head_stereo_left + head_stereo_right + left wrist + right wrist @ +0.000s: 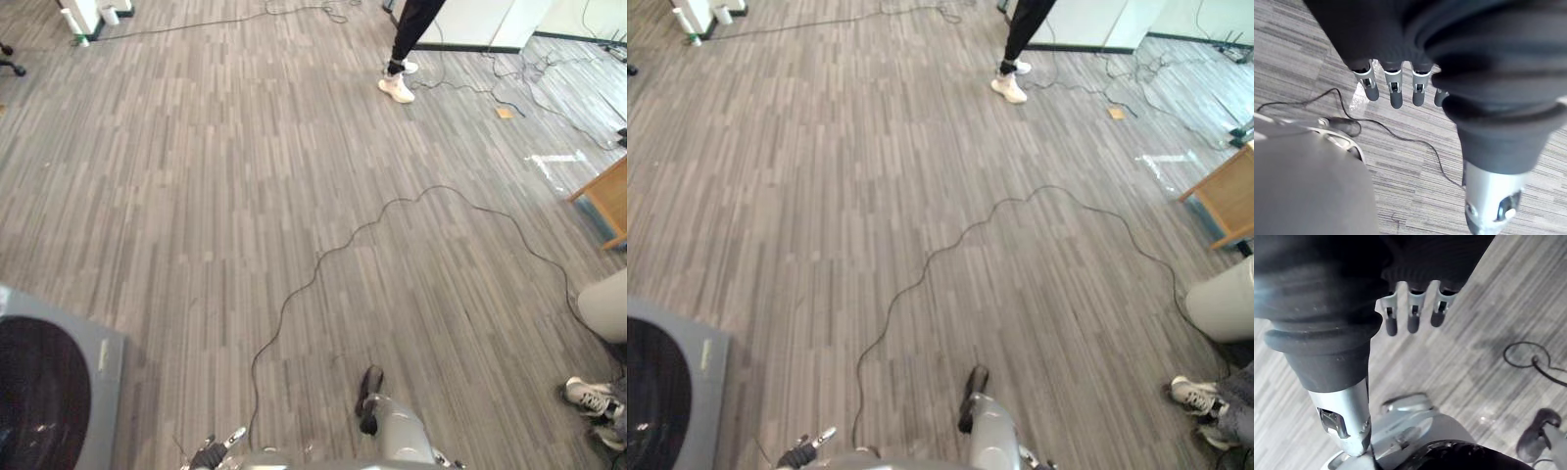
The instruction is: Organize washtable
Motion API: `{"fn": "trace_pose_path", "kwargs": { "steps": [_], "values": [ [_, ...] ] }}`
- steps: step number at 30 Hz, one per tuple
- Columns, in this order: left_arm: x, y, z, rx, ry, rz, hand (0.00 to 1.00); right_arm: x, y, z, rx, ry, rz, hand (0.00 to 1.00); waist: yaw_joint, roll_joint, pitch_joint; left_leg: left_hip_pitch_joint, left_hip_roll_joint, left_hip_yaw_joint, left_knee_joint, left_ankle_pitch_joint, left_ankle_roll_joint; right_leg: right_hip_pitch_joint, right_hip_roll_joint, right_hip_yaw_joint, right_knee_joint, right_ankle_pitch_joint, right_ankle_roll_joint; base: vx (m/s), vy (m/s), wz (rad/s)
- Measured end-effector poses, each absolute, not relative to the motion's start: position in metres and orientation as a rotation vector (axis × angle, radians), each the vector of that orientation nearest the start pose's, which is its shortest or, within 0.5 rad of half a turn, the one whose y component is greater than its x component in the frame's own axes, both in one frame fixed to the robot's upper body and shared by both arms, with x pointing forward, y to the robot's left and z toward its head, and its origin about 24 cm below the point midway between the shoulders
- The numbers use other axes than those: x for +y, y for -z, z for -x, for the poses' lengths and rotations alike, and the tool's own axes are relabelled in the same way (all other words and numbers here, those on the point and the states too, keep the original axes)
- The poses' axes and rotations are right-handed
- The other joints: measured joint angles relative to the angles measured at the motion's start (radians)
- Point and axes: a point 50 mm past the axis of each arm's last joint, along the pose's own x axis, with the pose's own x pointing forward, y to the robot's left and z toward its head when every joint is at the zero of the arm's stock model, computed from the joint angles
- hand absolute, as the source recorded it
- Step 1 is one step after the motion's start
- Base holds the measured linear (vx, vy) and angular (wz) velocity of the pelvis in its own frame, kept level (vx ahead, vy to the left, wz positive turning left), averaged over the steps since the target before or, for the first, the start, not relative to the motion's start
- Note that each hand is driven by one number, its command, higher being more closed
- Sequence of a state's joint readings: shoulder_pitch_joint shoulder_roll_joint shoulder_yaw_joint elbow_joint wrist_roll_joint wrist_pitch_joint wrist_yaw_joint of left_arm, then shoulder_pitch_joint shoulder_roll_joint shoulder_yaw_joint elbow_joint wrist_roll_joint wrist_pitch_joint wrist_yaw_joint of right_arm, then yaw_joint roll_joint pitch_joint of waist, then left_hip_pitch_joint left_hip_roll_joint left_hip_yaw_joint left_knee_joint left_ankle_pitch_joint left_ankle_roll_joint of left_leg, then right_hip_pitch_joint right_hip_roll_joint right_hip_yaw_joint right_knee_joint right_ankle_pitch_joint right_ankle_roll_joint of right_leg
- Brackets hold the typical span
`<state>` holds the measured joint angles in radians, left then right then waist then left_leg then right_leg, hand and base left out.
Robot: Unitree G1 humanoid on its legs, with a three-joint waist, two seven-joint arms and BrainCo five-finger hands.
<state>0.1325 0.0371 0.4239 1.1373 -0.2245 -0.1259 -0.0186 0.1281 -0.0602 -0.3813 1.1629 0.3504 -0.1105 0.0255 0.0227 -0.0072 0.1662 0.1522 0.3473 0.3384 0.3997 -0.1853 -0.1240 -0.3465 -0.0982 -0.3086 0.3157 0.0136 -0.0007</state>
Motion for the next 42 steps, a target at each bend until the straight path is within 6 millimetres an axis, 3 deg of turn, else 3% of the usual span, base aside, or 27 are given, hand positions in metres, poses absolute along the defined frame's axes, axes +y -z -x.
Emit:
{"fn": "trace_pose_path", "kwargs": {
  "steps": [1, 2, 4, 6, 10, 12, 13, 14, 15, 17, 18, 19, 20, 21, 22, 23, 24, 26, 29, 31, 32, 34, 35, 36, 38, 40, 42],
  "values": [
    [0.215, 0.167, -0.05, 1.058, -0.603, 0.379, 0.0, -0.217, 0.167, -0.058, 1.051, 0.6, -0.419, 0.0, 0.001, 0.018, 0.0, -0.063, 0.056, -0.007, 0.163, 0.107, 0.101, 0.038, 0.033, -0.004, 0.0, -0.042, -0.024, 0.82, -0.555, -0.3],
    [0.213, 0.168, -0.05, 1.06, -0.602, 0.381, 0.0, -0.219, 0.166, -0.062, 1.044, 0.586, -0.403, 0.0, 0.005, 0.025, 0.001, -0.098, 0.082, -0.017, 0.257, 0.117, 0.103, 0.069, 0.046, -0.004, -0.014, -0.057, -0.034, 0.71, -0.392, -0.22],
    [0.208, 0.168, -0.054, 1.055, -0.582, 0.386, 0.0, -0.222, 0.165, -0.068, 1.034, 0.566, -0.375, 0.0, 0.009, 0.034, 0.009, -0.178, 0.101, -0.042, 0.472, 0.072, 0.054, 0.194, 0.071, -0.014, -0.087, -0.069, -0.051, 0.69, -0.35, 0.1],
    [0.212, 0.164, -0.063, 1.023, -0.545, 0.345, 0.0, -0.22, 0.166, -0.063, 1.059, 0.551, -0.353, 0.0, 0.013, 0.007, 0.025, -0.249, 0.026, -0.029, 0.52, 0.004, 0.051, 0.398, 0.048, -0.035, -0.184, -0.069, -0.051, 0.58, -0.266, 0.66],
    [0.211, 0.162, -0.076, 0.993, -0.51, 0.32, 0.0, -0.22, 0.164, -0.074, 1.048, 0.516, -0.32, 0.0, 0.041, -0.008, 0.033, -0.426, -0.178, 0.014, 0.196, -0.023, 0.029, 0.528, 0.013, -0.059, -0.255, -0.095, -0.029, 0.47, -0.115, 0.31],
    [0.208, 0.162, -0.075, 1.004, -0.488, 0.307, 0.0, -0.219, 0.164, -0.08, 1.043, 0.488, -0.293, 0.0, 0.061, 0.008, 0.036, -0.489, -0.262, 0.022, -0.111, 0.044, -0.003, 0.591, 0.029, -0.068, -0.312, -0.153, 0.017, 0.52, 0.013, -0.36],
    [0.206, 0.163, -0.074, 1.009, -0.499, 0.326, 0.0, -0.219, 0.164, -0.079, 1.056, 0.474, -0.273, 0.0, 0.083, 0.029, 0.04, -0.523, -0.267, 0.011, -0.191, 0.124, 0.043, 0.644, 0.059, -0.057, -0.359, -0.205, 0.053, 0.46, 0.092, -0.56],
    [0.205, 0.164, -0.074, 1.013, -0.502, 0.332, 0.0, -0.216, 0.166, -0.077, 1.077, 0.463, -0.27, 0.0, 0.101, 0.024, 0.041, -0.526, -0.271, 0.0, -0.162, 0.19, 0.088, 0.663, 0.059, -0.043, -0.367, -0.218, 0.068, 0.57, 0.158, -0.59],
    [0.212, 0.163, -0.071, 1.01, -0.514, 0.317, 0.0, -0.205, 0.167, -0.079, 1.086, 0.433, -0.276, 0.0, 0.103, -0.013, 0.031, -0.522, -0.303, 0.01, -0.153, 0.216, 0.126, 0.674, 0.021, -0.04, -0.352, -0.238, 0.085, 0.4, 0.116, -0.22],
    [0.217, 0.162, -0.072, 1.004, -0.522, 0.304, 0.0, -0.199, 0.168, -0.078, 1.097, 0.399, -0.258, 0.0, 0.096, -0.047, 0.024, -0.501, -0.339, 0.012, -0.18, 0.213, 0.176, 0.649, -0.022, -0.034, -0.281, -0.241, 0.085, 0.43, 0.115, 0.06],
    [0.219, 0.162, -0.071, 1.003, -0.534, 0.309, 0.0, -0.199, 0.168, -0.078, 1.098, 0.392, -0.256, 0.0, 0.099, -0.056, 0.022, -0.475, -0.372, 0.009, -0.208, 0.228, 0.256, 0.616, -0.053, -0.013, -0.177, -0.24, 0.085, 0.69, 0.253, 0.29],
    [0.222, 0.161, -0.068, 1.006, -0.549, 0.302, 0.0, -0.197, 0.169, -0.076, 1.102, 0.392, -0.265, 0.0, 0.099, -0.072, 0.018, -0.445, -0.4, 0.006, -0.209, 0.21, 0.286, 0.581, -0.089, 0.029, -0.046, -0.232, 0.099, 0.57, 0.237, 0.35],
    [0.223, 0.161, -0.067, 1.008, -0.555, 0.302, 0.0, -0.196, 0.169, -0.076, 1.101, 0.398, -0.272, 0.0, 0.099, -0.077, 0.018, -0.425, -0.413, -0.001, -0.207, 0.19, 0.296, 0.554, -0.106, 0.057, 0.044, -0.212, 0.13, 0.58, 0.225, 0.47],
    [0.225, 0.161, -0.067, 1.013, -0.555, 0.293, 0.0, -0.195, 0.169, -0.076, 1.1, 0.399, -0.279, 0.0, 0.094, -0.081, 0.019, -0.376, -0.431, -0.025, -0.207, 0.144, 0.295, 0.486, -0.123, 0.137, 0.243, -0.118, 0.187, 0.57, 0.209, 0.44],
    [0.226, 0.161, -0.066, 1.023, -0.545, 0.276, 0.0, -0.194, 0.168, -0.08, 1.084, 0.401, -0.288, 0.0, 0.087, -0.081, 0.021, -0.313, -0.443, -0.05, -0.216, 0.107, 0.286, 0.391, -0.126, 0.209, 0.475, -0.019, 0.201, 0.67, 0.24, 0.45],
    [0.227, 0.162, -0.064, 1.031, -0.545, 0.273, 0.0, -0.194, 0.167, -0.082, 1.073, 0.4, -0.289, 0.0, 0.079, -0.08, 0.023, -0.276, -0.45, -0.065, -0.226, 0.095, 0.266, 0.347, -0.135, 0.222, 0.591, -0.03, 0.197, 0.68, 0.218, 0.44],
    [0.226, 0.163, -0.059, 1.054, -0.539, 0.267, 0.0, -0.196, 0.165, -0.087, 1.048, 0.405, -0.294, 0.0, 0.061, -0.062, 0.03, -0.187, -0.458, -0.082, -0.255, 0.074, 0.25, 0.27, -0.147, 0.226, 0.752, -0.064, 0.159, 0.55, 0.149, 0.42],
    [0.223, 0.165, -0.054, 1.094, -0.496, 0.232, 0.0, -0.199, 0.162, -0.095, 1.006, 0.417, -0.307, 0.0, 0.043, -0.042, 0.035, -0.037, -0.457, -0.105, -0.329, 0.048, 0.231, 0.151, -0.135, 0.204, 0.806, -0.179, 0.102, 0.52, 0.116, 0.28],
    [0.22, 0.165, -0.058, 1.098, -0.442, 0.211, 0.0, -0.202, 0.159, -0.1, 0.967, 0.436, -0.328, 0.0, 0.028, -0.03, 0.032, 0.058, -0.429, -0.146, -0.368, 0.007, 0.193, 0.02, -0.071, 0.163, 0.527, -0.261, 0.075, 0.44, -0.005, 0.35],
    [0.219, 0.166, -0.056, 1.106, -0.435, 0.215, 0.0, -0.204, 0.159, -0.1, 0.953, 0.459, -0.353, 0.0, 0.012, -0.025, 0.032, 0.094, -0.405, -0.148, -0.381, -0.024, 0.157, -0.019, -0.022, 0.167, 0.204, -0.202, 0.065, 0.59, -0.111, 0.75],
    [0.22, 0.167, -0.05, 1.122, -0.447, 0.247, 0.0, -0.205, 0.159, -0.1, 0.955, 0.462, -0.364, 0.0, -0.005, -0.027, 0.031, 0.138, -0.393, -0.144, -0.407, -0.043, 0.126, -0.018, 0.003, 0.175, -0.038, -0.096, 0.054, 0.59, -0.152, 0.79],
    [0.218, 0.17, -0.035, 1.149, -0.509, 0.314, 0.0, -0.206, 0.16, -0.096, 0.962, 0.475, -0.377, 0.0, -0.009, -0.022, 0.029, 0.201, -0.377, -0.15, -0.413, -0.067, 0.086, -0.02, 0.031, 0.184, -0.088, -0.011, 0.036, 0.58, -0.182, 0.62],
    [0.213, 0.172, -0.02, 1.169, -0.575, 0.381, 0.0, -0.207, 0.161, -0.092, 0.978, 0.484, -0.385, 0.0, -0.009, -0.007, 0.013, 0.211, -0.346, -0.172, -0.348, -0.079, 0.046, -0.017, 0.06, 0.206, -0.038, 0.096, -0.023, 0.86, -0.317, 0.28],
    [0.205, 0.174, -0.008, 1.177, -0.645, 0.46, 0.0, -0.212, 0.161, -0.088, 0.981, 0.493, -0.386, 0.0, 0.0, 0.015, -0.017, 0.173, -0.302, -0.195, -0.238, -0.078, 0.038, -0.016, 0.075, 0.185, 0.008, 0.08, -0.052, 0.87, -0.329, 0.24],
    [0.194, 0.176, 0.002, 1.157, -0.768, 0.607, 0.0, -0.219, 0.16, -0.087, 0.964, 0.527, -0.409, 0.0, -0.007, 0.055, -0.025, 0.055, -0.242, -0.212, 0.048, -0.036, 0.036, 0.03, 0.104, 0.145, 0.018, 0.005, -0.057, 0.79, -0.303, 0.2],
    [0.186, 0.177, 0.007, 1.129, -0.865, 0.74, 0.0, -0.222, 0.161, -0.083, 0.968, 0.561, -0.432, 0.0, 0.004, 0.064, -0.003, -0.117, -0.156, -0.221, 0.463, 0.175, 0.061, 0.141, 0.14, 0.138, -0.008, -0.065, -0.082, 0.73, -0.24, 0.11],
    [0.19, 0.176, -0.005, 1.102, -0.85, 0.749, 0.0, -0.217, 0.164, -0.076, 1.004, 0.566, -0.445, 0.0, 0.03, 0.047, 0.024, -0.236, -0.087, -0.187, 0.724, 0.066, 0.123, 0.313, 0.165, 0.146, -0.077, -0.103, -0.114, 0.67, -0.197, 0.07]
  ]
}}
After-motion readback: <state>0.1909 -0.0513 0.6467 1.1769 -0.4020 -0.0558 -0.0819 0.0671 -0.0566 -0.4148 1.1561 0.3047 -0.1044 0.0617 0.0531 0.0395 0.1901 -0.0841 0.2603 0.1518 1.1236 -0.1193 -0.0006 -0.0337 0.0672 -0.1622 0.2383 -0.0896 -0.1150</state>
